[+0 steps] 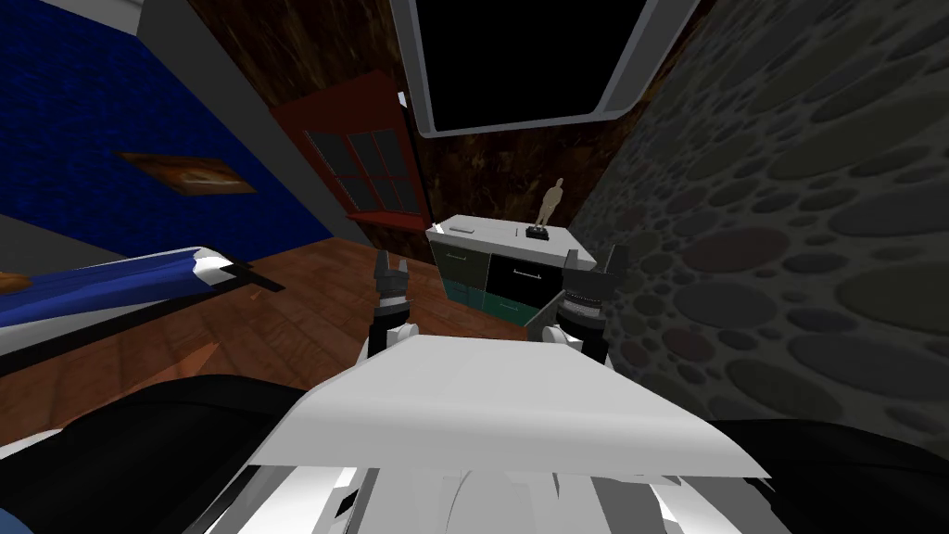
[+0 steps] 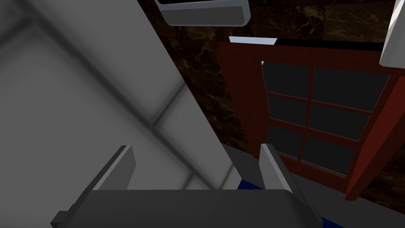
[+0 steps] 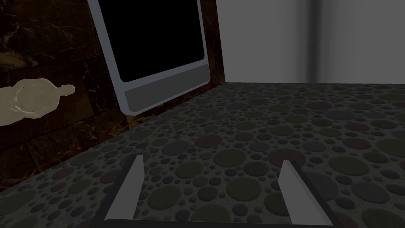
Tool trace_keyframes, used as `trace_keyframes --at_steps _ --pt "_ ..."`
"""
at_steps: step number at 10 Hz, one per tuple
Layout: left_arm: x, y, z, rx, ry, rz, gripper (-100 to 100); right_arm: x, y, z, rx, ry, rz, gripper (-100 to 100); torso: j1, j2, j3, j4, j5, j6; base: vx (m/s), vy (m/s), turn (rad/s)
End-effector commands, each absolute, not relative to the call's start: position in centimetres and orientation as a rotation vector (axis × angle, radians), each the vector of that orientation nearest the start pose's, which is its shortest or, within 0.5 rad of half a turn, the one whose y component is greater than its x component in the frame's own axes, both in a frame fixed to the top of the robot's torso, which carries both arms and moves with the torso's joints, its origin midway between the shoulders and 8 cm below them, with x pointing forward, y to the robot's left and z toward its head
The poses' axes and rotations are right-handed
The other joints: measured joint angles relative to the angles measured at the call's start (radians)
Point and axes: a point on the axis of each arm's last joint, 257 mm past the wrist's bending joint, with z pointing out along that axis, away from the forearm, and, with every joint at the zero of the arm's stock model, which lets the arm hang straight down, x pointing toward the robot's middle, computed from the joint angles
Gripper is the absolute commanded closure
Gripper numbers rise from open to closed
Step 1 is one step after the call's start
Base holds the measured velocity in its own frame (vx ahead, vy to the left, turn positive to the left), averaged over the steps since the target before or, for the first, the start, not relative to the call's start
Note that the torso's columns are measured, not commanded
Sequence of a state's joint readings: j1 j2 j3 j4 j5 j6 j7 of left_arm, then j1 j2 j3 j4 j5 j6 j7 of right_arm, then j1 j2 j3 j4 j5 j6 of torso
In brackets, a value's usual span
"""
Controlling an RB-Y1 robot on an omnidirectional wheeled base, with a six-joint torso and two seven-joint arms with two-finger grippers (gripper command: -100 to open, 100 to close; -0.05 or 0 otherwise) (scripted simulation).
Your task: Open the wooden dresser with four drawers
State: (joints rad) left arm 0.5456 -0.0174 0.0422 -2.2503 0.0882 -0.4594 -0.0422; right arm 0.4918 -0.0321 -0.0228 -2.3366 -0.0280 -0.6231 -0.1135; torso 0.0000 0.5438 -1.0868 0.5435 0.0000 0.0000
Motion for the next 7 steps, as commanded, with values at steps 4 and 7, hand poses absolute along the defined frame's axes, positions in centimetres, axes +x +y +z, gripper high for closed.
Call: trace_keyframes --at_steps 4,7 --pt "34.6 31.4 -1.1 -0.794 0.626 -1.231 0 32.5 -25.9 6.0 0.479 0.606 1.368 -100 0.004 0.187 -0.386 0.189 0.001 0.0 0.051 0.05 0.005" --pt "34.6 31.4 -1.1 -0.794 0.626 -1.231 0 34.0 -24.6 4.5 0.439 0.717 1.275 -100 0.001 0.194 -0.389 0.194 0.0 0.0 0.07 0.078 0.009"
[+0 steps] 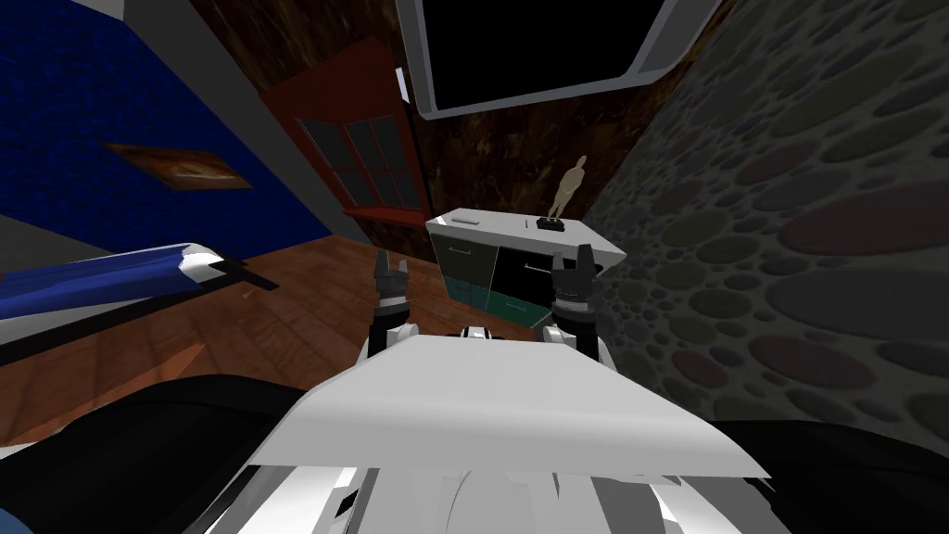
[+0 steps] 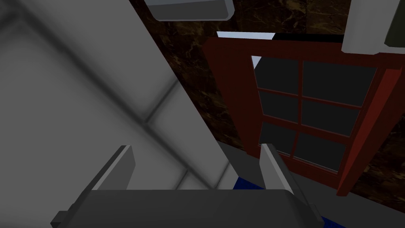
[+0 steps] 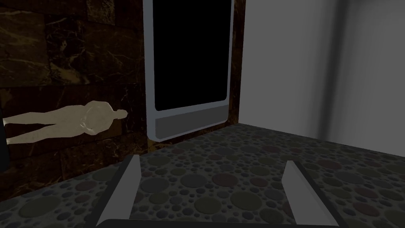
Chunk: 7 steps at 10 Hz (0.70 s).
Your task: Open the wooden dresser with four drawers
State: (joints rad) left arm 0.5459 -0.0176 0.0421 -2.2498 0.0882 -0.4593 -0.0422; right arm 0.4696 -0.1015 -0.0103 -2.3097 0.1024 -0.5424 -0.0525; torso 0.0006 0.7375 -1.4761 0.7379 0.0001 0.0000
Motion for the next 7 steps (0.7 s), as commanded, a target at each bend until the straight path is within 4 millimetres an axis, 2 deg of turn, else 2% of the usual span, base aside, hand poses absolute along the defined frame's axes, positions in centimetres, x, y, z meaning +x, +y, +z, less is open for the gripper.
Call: trace_keyframes --at_steps 1,4,7 --pt "34.6 31.4 -1.1 -0.794 0.626 -1.231 0 34.9 -24.1 3.6 0.425 0.769 1.226 -100 -0.002 0.001 0.0 0.0 0.0 0.0 0.069 0.064 0.009" --pt "34.6 31.4 -1.1 -0.794 0.626 -1.231 0 35.8 -23.3 2.4 0.389 0.837 1.15 -100 0.0 0.0 0.0 0.0 0.0 0.0 0.062 0.06 0.008" --pt "34.6 31.4 -1.1 -0.794 0.626 -1.231 0 37.7 -22.6 0.1 0.35 0.946 1.018 -100 -0.001 0.001 0.0 0.0 0.0 0.0 0.073 0.072 0.012"
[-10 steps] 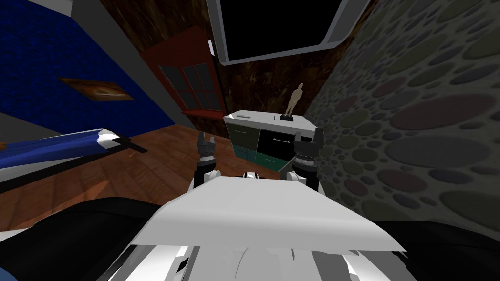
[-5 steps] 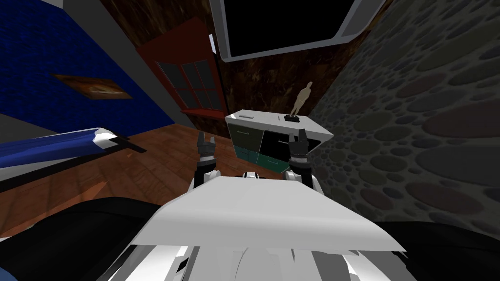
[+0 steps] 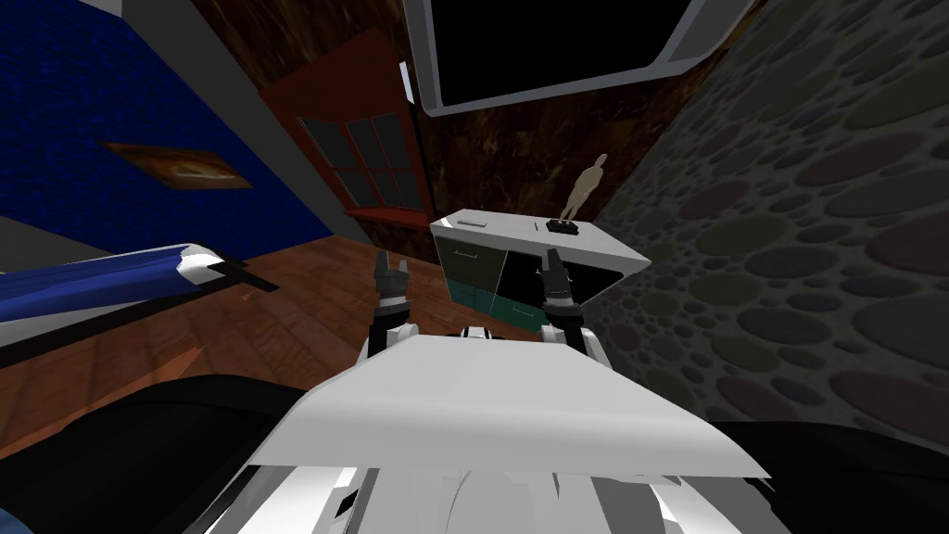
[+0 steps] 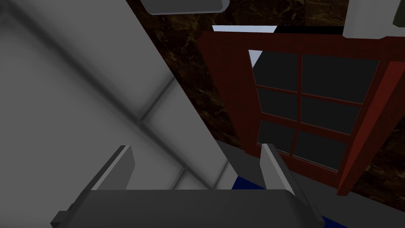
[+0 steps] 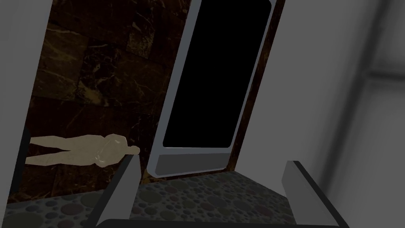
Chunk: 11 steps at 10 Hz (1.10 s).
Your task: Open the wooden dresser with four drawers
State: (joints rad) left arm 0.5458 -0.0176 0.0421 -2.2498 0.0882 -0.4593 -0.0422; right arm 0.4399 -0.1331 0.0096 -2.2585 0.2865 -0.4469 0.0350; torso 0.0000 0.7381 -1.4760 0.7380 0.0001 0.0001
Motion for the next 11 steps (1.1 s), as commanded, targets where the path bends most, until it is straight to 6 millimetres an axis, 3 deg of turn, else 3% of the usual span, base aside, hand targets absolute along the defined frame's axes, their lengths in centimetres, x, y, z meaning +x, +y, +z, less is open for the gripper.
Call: trace_keyframes --at_steps 1,4,6,9,11 --pt "34.6 31.4 -1.1 -0.794 0.626 -1.231 0 37.8 -22.4 0.0 0.332 0.958 0.999 -100 0.0 -0.001 -0.001 0.0 0.0 0.0 0.072 0.079 0.01" --pt "34.6 31.4 -1.1 -0.794 0.625 -1.231 0 39.6 -22.1 -2.6 0.298 1.057 0.857 -100 0.0 0.001 0.0 0.0 0.0 0.0 0.076 0.089 0.013" --pt "34.6 31.4 -1.1 -0.794 0.626 -1.231 0 39.7 -21.8 -2.8 0.268 1.072 0.824 -100 -0.001 0.001 0.0 0.0 0.0 0.0 0.047 0.053 0.005" --pt "34.6 31.4 -1.1 -0.794 0.626 -1.231 0 41.5 -22.0 -5.5 0.228 1.166 0.665 -100 0.001 -0.001 -0.001 0.0 0.0 0.0 0.072 0.08 0.019" --pt "34.6 31.4 -1.1 -0.794 0.625 -1.231 0 41.5 -21.8 -5.7 0.198 1.177 0.631 -100 0.001 -0.001 -0.001 0.0 0.0 0.0 0.056 0.066 0.003"
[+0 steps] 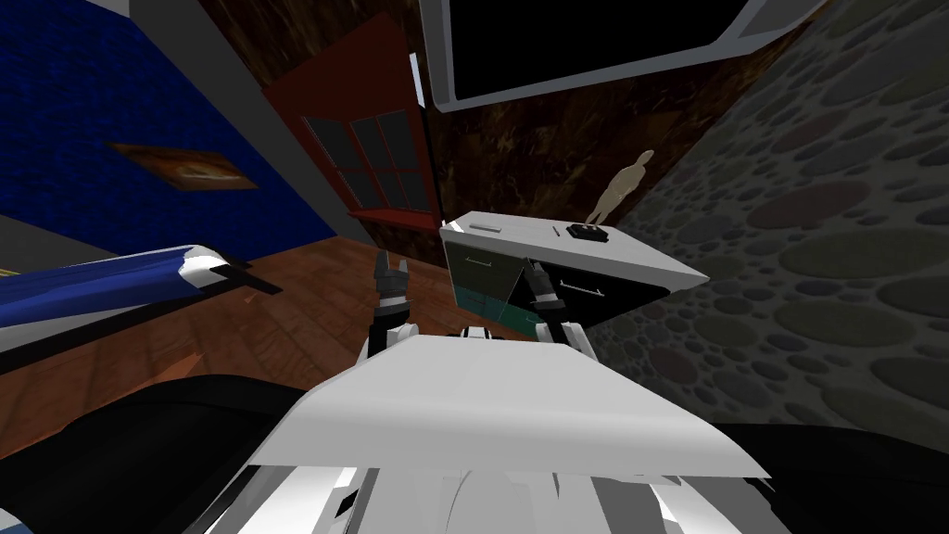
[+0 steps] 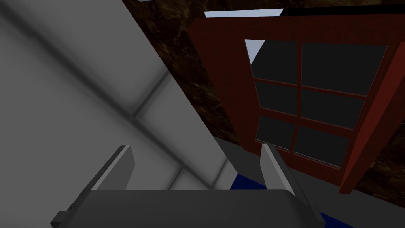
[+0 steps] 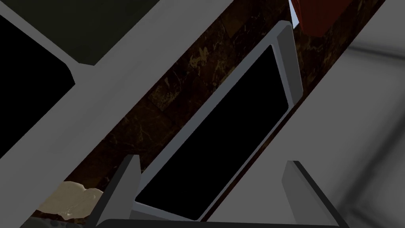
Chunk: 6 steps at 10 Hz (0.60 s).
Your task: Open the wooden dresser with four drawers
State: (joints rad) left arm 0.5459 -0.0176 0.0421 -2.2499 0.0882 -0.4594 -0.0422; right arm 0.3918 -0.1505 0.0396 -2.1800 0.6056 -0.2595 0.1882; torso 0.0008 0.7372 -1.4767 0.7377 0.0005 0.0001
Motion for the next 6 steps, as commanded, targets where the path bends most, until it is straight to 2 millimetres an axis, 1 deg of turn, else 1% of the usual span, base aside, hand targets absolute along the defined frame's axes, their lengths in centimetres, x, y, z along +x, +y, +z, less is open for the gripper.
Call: trace_keyframes --at_steps 1,2,3,4,5,6 --pt "34.6 31.4 -1.1 -0.793 0.626 -1.231 0 42.3 -22.1 -7.1 0.184 1.218 0.556 -100 -0.004 0.003 0.002 0.001 -0.001 0.0 0.053 0.059 0.028" --pt "34.6 31.4 -1.1 -0.794 0.626 -1.231 0 42.3 -22.0 -7.2 0.163 1.225 0.533 -100 -0.002 0.002 0.002 0.001 -0.001 0.0 0.055 0.066 0.013" --pt "34.6 31.4 -1.1 -0.793 0.626 -1.231 0 43.1 -22.4 -8.5 0.154 1.262 0.462 -100 -0.001 0.001 0.001 0.0 0.0 0.0 0.093 0.098 0.026" --pt "34.6 31.4 -1.1 -0.794 0.626 -1.231 0 43.1 -22.3 -8.6 0.133 1.268 0.438 -100 0.001 -0.001 -0.001 0.0 0.0 0.0 0.084 0.09 0.013" --pt "34.6 31.4 -1.1 -0.794 0.625 -1.231 0 43.1 -22.3 -8.6 0.121 1.27 0.425 -100 0.0 0.0 0.0 0.0 0.0 0.0 0.026 0.039 -0.002" --pt "34.6 31.4 -1.1 -0.793 0.625 -1.231 0 43.8 -22.8 -10.0 0.107 1.307 0.348 -100 -0.003 0.003 0.002 0.001 -0.001 0.0 0.053 0.067 0.031"
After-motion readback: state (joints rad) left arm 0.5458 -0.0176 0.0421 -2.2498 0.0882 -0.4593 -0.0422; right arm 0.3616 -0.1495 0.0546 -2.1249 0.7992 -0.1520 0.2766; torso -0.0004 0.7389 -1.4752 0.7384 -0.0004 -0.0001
